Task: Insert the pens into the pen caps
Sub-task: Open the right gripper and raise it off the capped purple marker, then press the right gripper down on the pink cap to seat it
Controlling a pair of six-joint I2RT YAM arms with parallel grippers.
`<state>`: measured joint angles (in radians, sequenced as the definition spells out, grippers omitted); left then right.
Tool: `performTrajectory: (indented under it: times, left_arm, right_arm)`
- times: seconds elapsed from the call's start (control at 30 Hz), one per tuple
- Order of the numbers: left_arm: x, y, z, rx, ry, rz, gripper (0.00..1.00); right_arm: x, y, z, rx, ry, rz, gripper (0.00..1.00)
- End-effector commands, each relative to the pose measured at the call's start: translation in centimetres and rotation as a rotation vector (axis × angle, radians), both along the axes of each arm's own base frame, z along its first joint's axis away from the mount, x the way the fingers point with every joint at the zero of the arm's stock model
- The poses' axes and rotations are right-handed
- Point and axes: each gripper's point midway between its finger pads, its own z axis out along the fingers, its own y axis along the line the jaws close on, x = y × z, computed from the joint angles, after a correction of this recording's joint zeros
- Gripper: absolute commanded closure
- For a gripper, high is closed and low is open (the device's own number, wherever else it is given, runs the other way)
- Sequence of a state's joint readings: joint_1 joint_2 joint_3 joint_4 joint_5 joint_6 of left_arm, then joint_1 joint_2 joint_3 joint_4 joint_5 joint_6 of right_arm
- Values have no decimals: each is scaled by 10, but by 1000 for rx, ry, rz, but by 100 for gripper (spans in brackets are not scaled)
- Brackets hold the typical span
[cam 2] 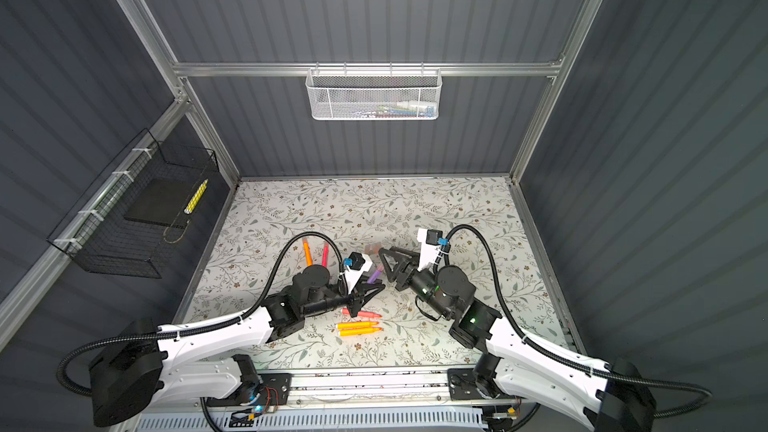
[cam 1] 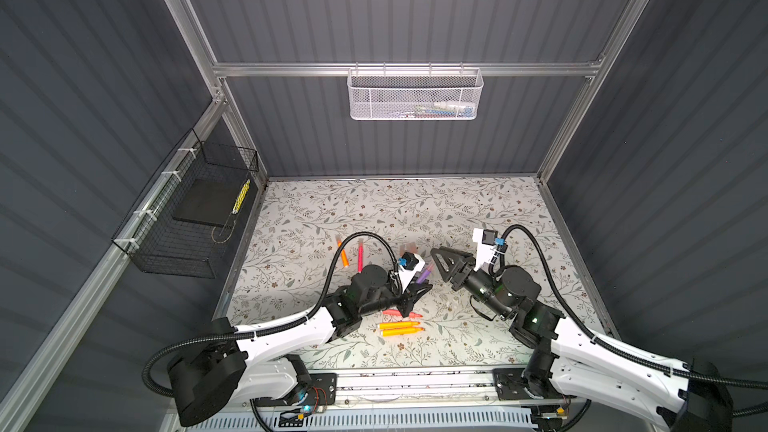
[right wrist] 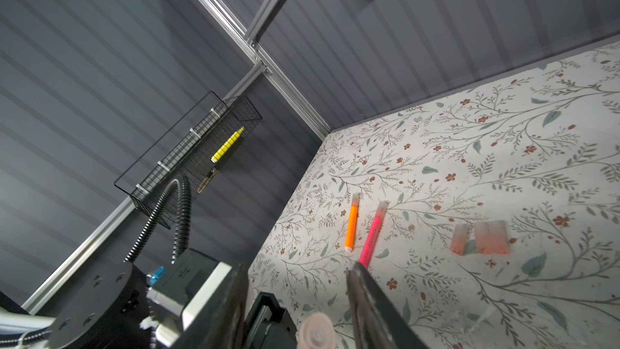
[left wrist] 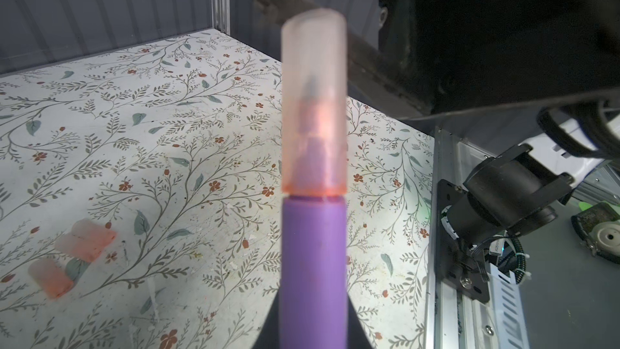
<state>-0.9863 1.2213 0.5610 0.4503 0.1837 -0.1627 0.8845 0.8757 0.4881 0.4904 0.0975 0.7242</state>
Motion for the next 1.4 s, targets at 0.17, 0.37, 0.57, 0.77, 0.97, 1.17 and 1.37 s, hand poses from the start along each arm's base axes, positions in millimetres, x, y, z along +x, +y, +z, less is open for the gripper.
performTrajectory:
  times: [0.17,0.37,0.57,0.77,0.97,1.17,1.37]
  left_arm:
    - [-4,6,-3,14,-35,2,100]
    - [-3,5,-1,11,-39,6,100]
    - [-1,9,6,-20,-55,29,100]
    - [18,17,26,-44,-85,143,100]
    - [34,19,55,-69,-126,208,100]
    - [47,23,76,-111,-134,222,100]
    - [63,36,91,-184,-86,206,100]
  right_arm:
    - [5,15,-1,-24,13,32,57]
    - [8,20,-3,-45,23,38,72]
    - [7,25,-14,-52,52,60,86]
    - [3,27,-27,-50,66,74,100]
    - [-10,43,-34,-75,53,114,100]
    - [-16,54,-42,-80,28,136,100]
    - [-21,61,-42,-67,16,173,100]
